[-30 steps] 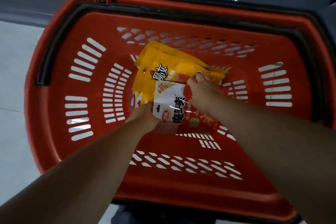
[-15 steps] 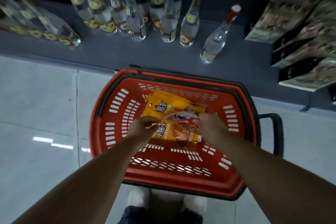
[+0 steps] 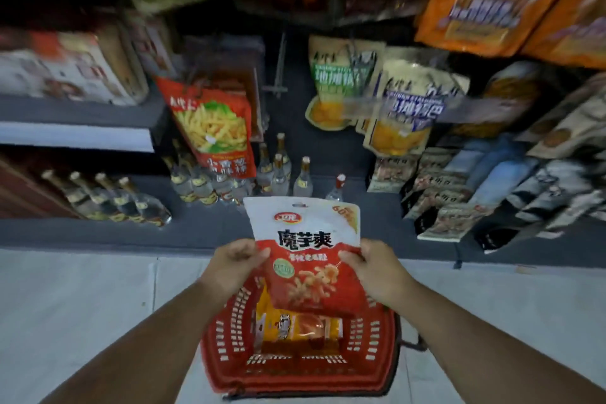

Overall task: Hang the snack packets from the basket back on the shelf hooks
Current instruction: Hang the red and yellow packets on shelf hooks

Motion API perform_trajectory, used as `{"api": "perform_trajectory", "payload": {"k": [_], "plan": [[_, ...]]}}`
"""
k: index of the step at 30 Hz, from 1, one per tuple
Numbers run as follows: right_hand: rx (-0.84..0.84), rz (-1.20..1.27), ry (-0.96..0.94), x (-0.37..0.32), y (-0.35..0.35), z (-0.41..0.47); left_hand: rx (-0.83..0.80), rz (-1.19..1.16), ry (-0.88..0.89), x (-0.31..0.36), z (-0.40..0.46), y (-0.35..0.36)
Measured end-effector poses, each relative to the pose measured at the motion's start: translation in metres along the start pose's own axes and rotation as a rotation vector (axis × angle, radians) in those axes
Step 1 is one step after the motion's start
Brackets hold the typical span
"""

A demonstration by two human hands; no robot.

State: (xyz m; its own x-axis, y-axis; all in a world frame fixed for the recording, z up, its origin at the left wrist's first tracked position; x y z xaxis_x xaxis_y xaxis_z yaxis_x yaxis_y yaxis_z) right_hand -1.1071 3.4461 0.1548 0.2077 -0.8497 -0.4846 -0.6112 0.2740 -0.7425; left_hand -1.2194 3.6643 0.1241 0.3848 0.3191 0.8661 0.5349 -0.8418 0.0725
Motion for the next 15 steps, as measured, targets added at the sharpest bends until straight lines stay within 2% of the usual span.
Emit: {"api": "perform_trajectory", "payload": {"k": [3, 8, 15], "plan": [[0.032, 0.215, 0.028, 0.004, -0.027, -0.024, -0.116, -0.006, 0.065, 0.062, -0.031, 0.006], [0.131, 0.437, -0.015, -0.074, -0.132, -0.114, -0.267, 0.019, 0.208, 0.17, -0.084, 0.013], [0.421, 0.464, -0.155, -0.159, -0.261, -0.201, -0.322, 0.096, 0.452, 0.333, -0.163, 0.035]]}}
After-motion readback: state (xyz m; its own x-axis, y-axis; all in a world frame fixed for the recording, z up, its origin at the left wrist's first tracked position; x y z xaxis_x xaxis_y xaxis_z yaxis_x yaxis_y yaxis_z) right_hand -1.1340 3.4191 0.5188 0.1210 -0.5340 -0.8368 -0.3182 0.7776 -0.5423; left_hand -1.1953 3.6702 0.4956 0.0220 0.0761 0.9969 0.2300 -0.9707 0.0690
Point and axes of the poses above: each hand's wrist, its own z-axis towards the middle knuckle, its own y-axis out of the palm, x = y × z, the point moved 1 cm from there along z, towards the middle knuckle, and after that the axes turned 15 degrees about -z, right-handed, at the moved point
